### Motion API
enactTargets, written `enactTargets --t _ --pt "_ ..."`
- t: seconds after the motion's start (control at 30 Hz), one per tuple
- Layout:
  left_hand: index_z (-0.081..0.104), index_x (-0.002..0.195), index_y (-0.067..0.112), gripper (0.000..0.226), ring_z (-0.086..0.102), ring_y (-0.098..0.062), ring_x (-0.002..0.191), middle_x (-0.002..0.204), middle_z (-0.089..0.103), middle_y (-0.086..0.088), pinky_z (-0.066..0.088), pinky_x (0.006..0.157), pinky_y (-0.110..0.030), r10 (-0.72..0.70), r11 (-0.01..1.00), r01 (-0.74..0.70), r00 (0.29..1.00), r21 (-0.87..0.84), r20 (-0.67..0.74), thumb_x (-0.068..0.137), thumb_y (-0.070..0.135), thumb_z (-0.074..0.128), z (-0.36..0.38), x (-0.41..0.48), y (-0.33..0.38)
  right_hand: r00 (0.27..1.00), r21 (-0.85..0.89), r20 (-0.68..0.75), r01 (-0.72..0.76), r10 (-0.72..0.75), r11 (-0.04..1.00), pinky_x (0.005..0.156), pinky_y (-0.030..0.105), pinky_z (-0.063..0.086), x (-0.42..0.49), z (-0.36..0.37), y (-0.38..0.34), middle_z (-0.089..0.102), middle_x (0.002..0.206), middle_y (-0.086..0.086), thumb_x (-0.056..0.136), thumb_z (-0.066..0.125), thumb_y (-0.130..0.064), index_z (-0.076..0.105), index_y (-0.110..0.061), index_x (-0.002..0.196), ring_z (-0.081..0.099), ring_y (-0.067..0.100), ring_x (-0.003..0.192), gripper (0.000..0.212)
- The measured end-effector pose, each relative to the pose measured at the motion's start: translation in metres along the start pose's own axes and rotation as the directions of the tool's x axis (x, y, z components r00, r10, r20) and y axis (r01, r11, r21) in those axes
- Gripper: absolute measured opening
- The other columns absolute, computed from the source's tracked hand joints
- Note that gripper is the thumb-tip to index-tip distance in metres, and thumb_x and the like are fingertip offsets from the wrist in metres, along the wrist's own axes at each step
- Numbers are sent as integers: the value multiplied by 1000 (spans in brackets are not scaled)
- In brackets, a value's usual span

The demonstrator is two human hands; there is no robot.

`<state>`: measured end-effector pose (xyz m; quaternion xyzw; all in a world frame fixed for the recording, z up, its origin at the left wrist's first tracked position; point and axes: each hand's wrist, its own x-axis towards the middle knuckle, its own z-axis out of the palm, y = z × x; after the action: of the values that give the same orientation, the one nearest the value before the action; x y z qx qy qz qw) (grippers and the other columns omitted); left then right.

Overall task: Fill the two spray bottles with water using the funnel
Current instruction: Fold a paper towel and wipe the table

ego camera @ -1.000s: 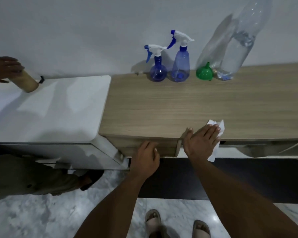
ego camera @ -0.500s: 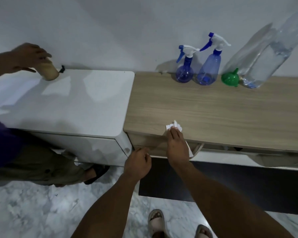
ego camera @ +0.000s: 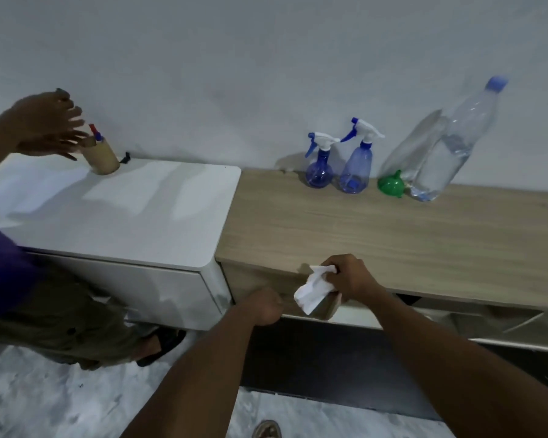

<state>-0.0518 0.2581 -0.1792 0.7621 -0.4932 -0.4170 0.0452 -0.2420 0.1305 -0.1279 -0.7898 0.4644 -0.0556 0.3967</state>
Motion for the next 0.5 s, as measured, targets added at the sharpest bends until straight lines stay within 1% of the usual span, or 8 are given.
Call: enactTargets --t 0.07,0.13,0.2,0.23,0.3,0.37,0.43,0.5 --pt "69 82 11 23 57 -17 82 90 64 -6 49 78 -32 17 1000 -16 999 12 -42 91 19 49 0 0 29 999 -3 9 -34 34 999 41 20 46 -13 -38 15 70 71 11 84 57 1 72 -13 80 66 21 51 21" --pt "62 72 18 21 57 -20 83 87 63 -8 46 75 -31 66 997 -63 996 41 -58 90 19 51 4 -3 66 995 -3 45 -85 85 996 42 25 49 -30 -76 31 71 71 16 84 54 2 73 -11 80 65 20 48 24" --pt "66 78 15 19 61 -23 86 93 67 -9 47 76 -29 98 995 -96 994 42 -56 90 19 51 13 -7 109 987 28 69 -149 147 988 48 28 53 -51 -114 49 69 71 19 83 50 5 74 -8 78 63 21 52 27" --pt "71 88 14 21 62 -23 90 101 70 -8 49 80 -30 107 994 -105 993 37 -54 91 20 51 18 -9 133 982 63 75 -178 173 982 51 28 54 -63 -133 60 67 72 19 81 50 6 74 -4 80 62 22 55 26" --pt "73 105 15 26 63 -25 100 115 69 -6 52 90 -34 134 990 -132 990 52 -49 93 22 52 29 -13 183 975 102 83 -216 208 971 55 28 54 -89 -170 82 65 75 18 76 55 10 75 2 87 62 24 62 24" --pt "72 105 16 24 62 -26 102 114 68 -6 51 93 -34 180 981 -178 983 79 -23 93 22 52 42 -16 235 970 71 69 -239 234 968 55 25 53 -118 -208 106 66 76 17 73 61 12 75 3 92 62 23 64 25" --pt "69 98 18 18 57 -23 95 106 63 -4 48 87 -32 239 964 -239 971 118 9 93 22 52 57 -19 285 963 38 3 -269 269 962 50 21 51 -148 -245 129 67 70 15 75 64 14 74 2 93 62 19 56 23" --pt "72 105 15 21 57 -21 97 109 63 -5 49 91 -33 295 940 -297 955 166 36 93 21 55 73 -22 336 944 49 -83 -317 320 947 49 23 53 -180 -279 155 70 69 17 80 63 12 73 4 94 66 17 50 19"
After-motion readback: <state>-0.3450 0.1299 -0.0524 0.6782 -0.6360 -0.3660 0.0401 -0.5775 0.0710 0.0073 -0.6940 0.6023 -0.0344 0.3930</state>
